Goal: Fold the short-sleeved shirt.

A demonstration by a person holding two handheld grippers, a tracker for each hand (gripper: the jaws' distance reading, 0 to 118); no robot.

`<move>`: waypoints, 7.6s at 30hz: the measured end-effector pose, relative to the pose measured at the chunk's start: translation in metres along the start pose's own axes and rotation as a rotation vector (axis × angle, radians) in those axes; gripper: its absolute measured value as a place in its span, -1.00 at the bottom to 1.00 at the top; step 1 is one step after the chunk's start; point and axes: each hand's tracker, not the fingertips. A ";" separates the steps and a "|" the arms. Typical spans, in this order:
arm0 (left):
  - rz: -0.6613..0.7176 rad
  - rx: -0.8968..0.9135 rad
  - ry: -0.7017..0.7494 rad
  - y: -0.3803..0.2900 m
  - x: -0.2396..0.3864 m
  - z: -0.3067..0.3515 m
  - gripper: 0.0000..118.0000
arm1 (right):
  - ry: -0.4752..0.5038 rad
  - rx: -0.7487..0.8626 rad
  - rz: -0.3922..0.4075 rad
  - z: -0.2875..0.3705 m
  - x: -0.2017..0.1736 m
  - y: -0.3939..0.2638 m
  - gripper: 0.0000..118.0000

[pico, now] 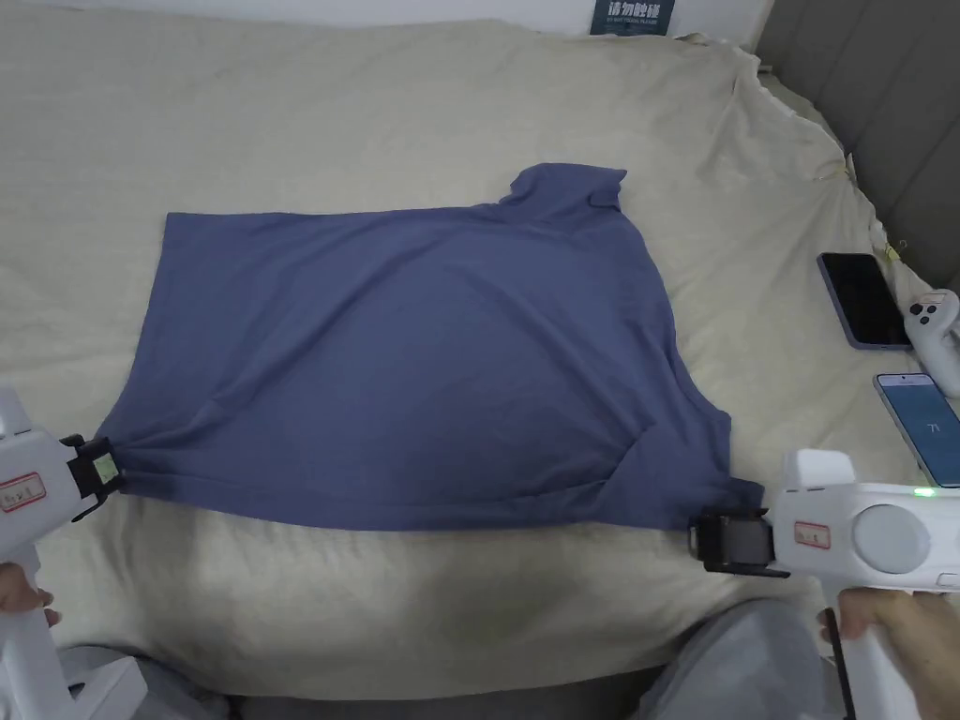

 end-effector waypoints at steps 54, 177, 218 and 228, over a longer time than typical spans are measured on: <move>-0.238 0.235 0.216 0.157 0.044 -0.119 0.77 | -0.098 0.350 0.070 0.017 -0.051 0.247 0.79; -0.055 -0.291 0.080 0.025 -0.062 -0.062 -1.00 | 0.160 -0.128 -0.072 0.022 0.028 0.078 -0.96; -0.283 0.502 -0.118 0.012 0.084 0.017 -1.00 | 0.107 0.851 0.063 0.118 -0.109 0.071 -1.00; -0.252 0.452 -0.113 0.060 0.072 -0.010 -1.00 | 0.119 0.814 0.068 0.109 -0.114 0.085 -1.00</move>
